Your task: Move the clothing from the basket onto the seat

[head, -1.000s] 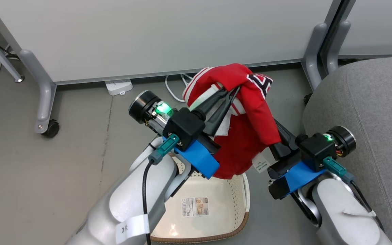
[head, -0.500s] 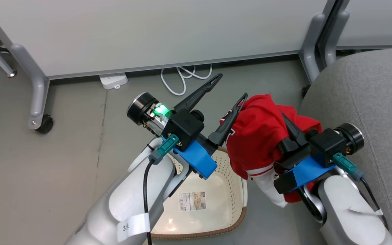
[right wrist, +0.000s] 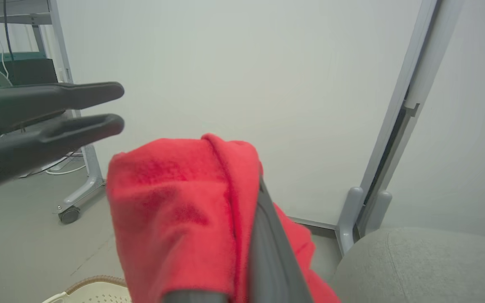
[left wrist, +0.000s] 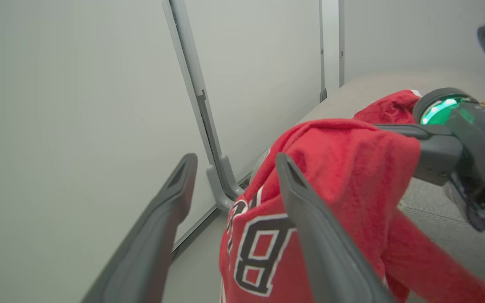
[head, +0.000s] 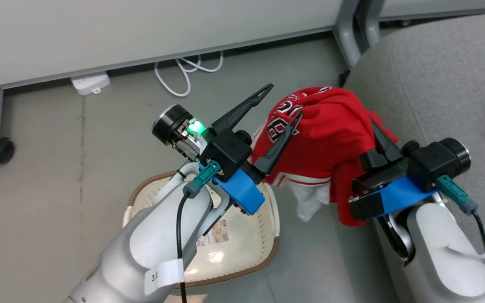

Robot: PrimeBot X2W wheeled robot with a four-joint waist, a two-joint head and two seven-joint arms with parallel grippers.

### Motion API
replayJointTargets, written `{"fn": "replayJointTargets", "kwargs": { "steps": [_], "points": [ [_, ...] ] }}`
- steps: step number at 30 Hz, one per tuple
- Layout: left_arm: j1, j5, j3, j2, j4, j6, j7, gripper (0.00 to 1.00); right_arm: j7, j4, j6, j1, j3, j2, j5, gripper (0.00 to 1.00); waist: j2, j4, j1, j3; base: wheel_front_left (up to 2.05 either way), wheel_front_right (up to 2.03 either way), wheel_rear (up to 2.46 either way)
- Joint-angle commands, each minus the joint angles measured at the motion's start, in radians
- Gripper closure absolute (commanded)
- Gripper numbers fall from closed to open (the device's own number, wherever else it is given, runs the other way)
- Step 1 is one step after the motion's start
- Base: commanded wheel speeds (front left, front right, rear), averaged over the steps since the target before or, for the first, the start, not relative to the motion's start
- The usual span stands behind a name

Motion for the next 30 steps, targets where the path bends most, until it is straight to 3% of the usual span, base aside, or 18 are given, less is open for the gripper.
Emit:
{"fn": "replayJointTargets", "kwargs": {
  "steps": [1, 20, 30],
  "points": [
    [-0.019, 0.008, -0.004, 0.006, 0.004, -0.001, -0.005, 0.0, -0.004, -0.012, 0.0, -0.015, -0.016, 0.005, 0.003, 1.0, 0.0, -0.043, -0.0001, 0.035, 0.0, 0.0, 0.0],
    [-0.059, -0.017, -0.148, 0.046, 0.041, -0.001, -0.005, 0.0, -0.004, -0.086, 0.0, 0.062, -0.241, 0.067, 0.014, 1.0, 0.0, -0.257, -0.0001, 0.124, 0.0, 0.0, 0.0],
    [-0.06, -0.044, -0.211, 0.055, 0.056, -0.001, -0.005, 0.0, -0.004, -0.091, 0.0, 0.128, -0.325, 0.084, 0.024, 1.0, 0.0, -0.318, -0.0001, 0.135, 0.0, 0.0, 0.0]
  ]
}}
